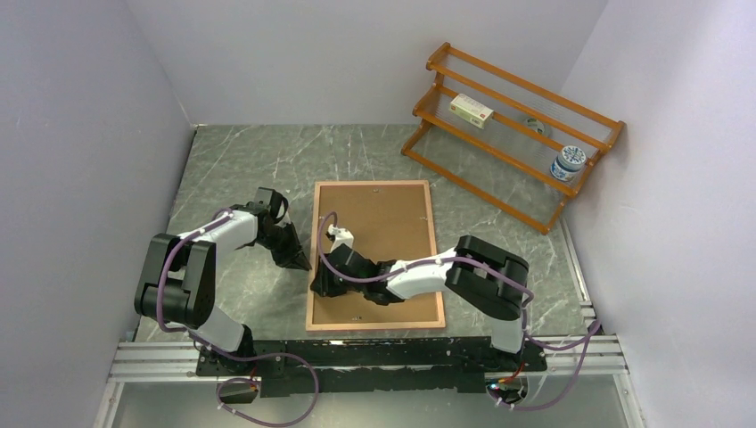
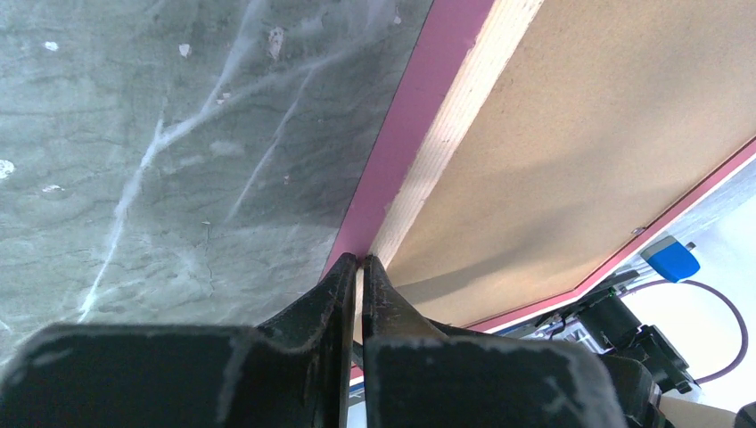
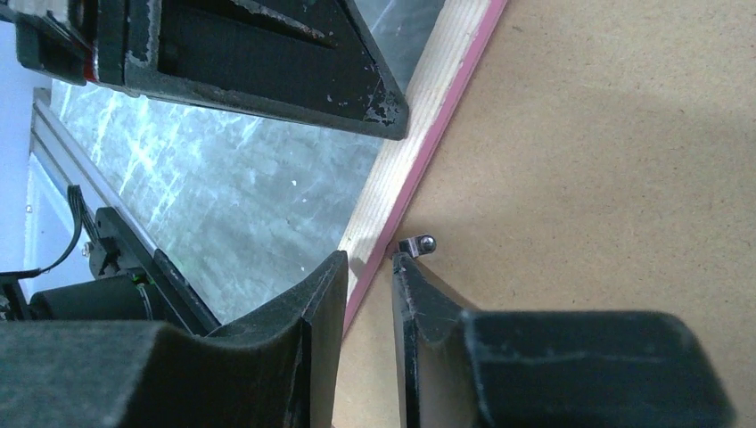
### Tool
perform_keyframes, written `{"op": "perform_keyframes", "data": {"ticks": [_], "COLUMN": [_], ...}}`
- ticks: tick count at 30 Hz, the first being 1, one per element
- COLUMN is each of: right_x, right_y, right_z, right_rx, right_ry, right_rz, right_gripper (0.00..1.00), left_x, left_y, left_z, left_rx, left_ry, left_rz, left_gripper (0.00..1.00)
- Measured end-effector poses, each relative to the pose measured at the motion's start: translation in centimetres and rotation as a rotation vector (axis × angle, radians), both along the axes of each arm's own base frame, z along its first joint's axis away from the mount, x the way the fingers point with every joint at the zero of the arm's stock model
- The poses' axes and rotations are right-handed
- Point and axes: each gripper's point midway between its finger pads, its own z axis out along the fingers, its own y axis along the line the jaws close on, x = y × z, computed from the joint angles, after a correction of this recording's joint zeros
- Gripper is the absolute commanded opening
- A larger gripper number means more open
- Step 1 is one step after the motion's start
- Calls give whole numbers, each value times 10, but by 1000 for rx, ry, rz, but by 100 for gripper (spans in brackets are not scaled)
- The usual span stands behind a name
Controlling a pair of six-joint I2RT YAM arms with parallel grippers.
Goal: Put the photo into the frame
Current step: Install the photo frame at the center of the board.
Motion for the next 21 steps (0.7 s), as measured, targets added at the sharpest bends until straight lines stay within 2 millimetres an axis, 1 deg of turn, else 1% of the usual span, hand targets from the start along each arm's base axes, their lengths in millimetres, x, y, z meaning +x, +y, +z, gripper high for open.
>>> {"op": "perform_keyframes", "data": {"ticks": [4,14,21], "right_x": [3,3,6], "right_y": [1,2,5], "right_z": [0,0,-1], "right_rx": [-19,-34,-13], "right_ry": [-15,-60,-100], "right_rz": [-14,11,1], "right_gripper": [30,30,31], "left_x": [0,0,0], "left_y": [0,-1,-1], "left_z": [0,0,0], "left_rx": [-1,-7,-23], "left_ry": [-1,-4,-1], "left_rz": [1,9,29], "left_gripper": [9,9,10]}}
